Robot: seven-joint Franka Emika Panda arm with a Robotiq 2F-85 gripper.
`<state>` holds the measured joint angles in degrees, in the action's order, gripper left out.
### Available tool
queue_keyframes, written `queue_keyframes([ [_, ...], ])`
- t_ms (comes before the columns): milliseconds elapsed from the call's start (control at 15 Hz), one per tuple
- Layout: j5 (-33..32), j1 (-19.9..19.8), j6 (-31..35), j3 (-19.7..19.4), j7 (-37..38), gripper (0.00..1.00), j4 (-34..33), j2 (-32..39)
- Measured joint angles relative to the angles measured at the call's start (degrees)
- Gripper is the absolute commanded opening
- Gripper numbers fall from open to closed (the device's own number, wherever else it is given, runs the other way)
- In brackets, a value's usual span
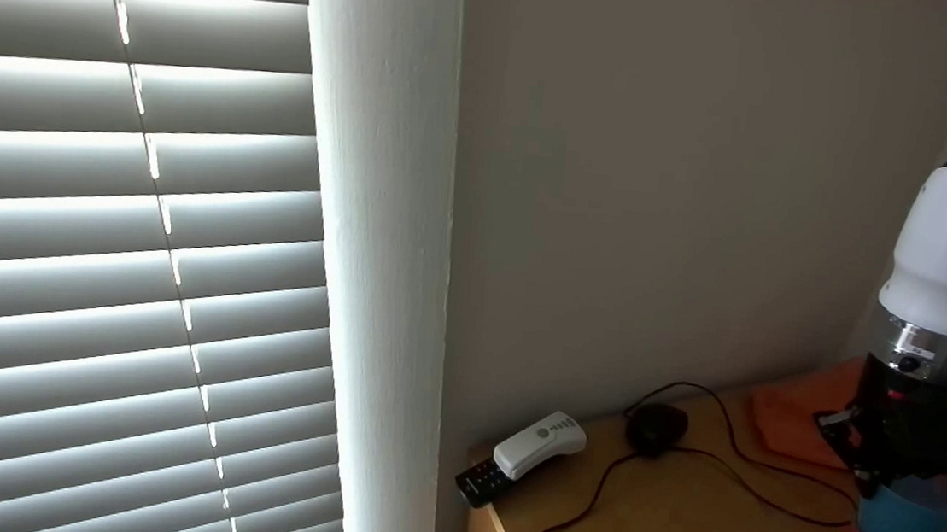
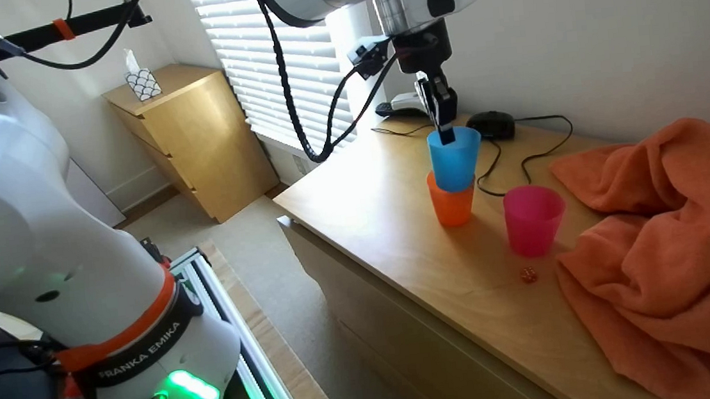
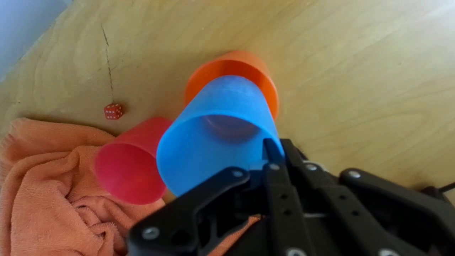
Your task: Stack the cups together.
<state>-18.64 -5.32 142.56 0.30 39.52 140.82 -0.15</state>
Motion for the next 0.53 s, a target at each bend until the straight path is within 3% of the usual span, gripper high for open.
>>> queue_keyframes([
  [133, 0.0, 0.1, 0.0, -0.3, 0.0, 0.36, -0.2, 0.6],
  [533, -0.1, 0.3, 0.0, -0.9, 0.2, 0.82, -0.8, 1.7],
])
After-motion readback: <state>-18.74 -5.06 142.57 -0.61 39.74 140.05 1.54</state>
